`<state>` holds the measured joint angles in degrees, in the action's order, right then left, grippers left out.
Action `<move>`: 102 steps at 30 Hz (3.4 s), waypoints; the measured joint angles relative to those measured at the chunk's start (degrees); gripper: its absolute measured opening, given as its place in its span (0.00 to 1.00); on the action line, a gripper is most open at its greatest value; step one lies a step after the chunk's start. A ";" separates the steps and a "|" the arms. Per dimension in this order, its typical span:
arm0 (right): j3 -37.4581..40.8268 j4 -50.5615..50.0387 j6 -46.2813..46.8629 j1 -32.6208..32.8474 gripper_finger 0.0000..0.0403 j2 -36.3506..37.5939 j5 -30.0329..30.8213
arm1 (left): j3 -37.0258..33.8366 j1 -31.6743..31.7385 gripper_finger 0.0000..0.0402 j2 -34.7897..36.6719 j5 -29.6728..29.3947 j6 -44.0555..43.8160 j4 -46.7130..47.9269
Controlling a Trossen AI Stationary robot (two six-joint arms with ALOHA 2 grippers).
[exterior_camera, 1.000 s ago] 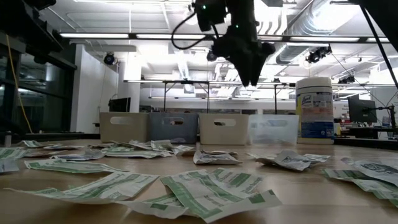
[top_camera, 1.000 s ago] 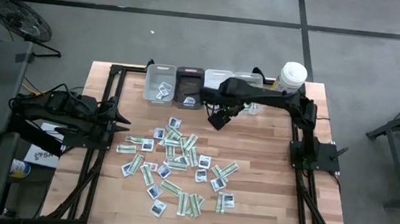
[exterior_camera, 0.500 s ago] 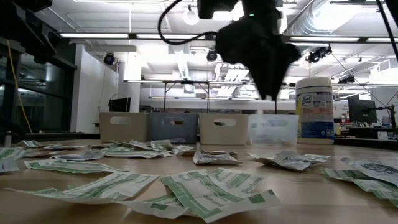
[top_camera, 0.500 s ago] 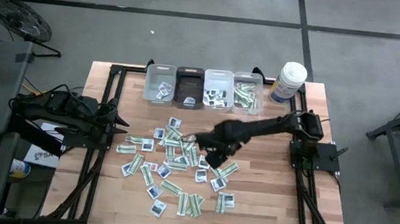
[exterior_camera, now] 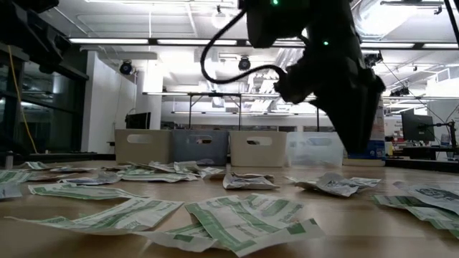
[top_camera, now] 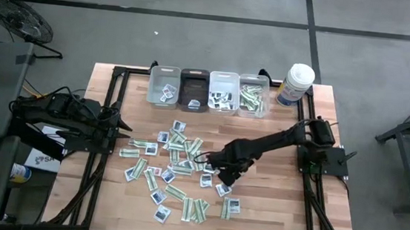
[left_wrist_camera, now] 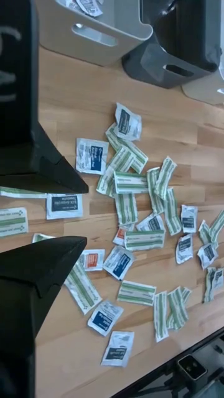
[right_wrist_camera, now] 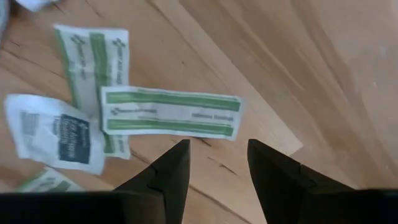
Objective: Pick & Place First Aid Supplies
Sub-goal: Put the green bandage into the transparent bin
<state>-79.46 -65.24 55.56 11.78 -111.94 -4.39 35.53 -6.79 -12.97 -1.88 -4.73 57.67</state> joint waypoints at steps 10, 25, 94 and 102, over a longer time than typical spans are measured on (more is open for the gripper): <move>6.63 7.45 -0.18 0.13 0.38 0.00 -0.23 | 0.00 0.01 0.30 -0.01 1.37 -0.02 -0.01; 16.55 21.29 5.88 0.24 0.36 1.16 -3.60 | 0.00 0.01 0.30 0.00 1.33 -0.93 -0.02; 17.13 20.06 -11.61 -40.21 0.00 21.09 17.17 | 0.00 0.00 0.30 -0.02 -8.03 -4.62 -1.31; 17.11 21.19 -21.36 -46.94 0.00 21.11 9.10 | 0.00 0.01 0.30 -0.02 -10.79 -6.52 -1.40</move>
<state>-62.35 -44.05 34.20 -35.16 -90.83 4.70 35.53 -6.78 -12.99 -12.66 -11.26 56.27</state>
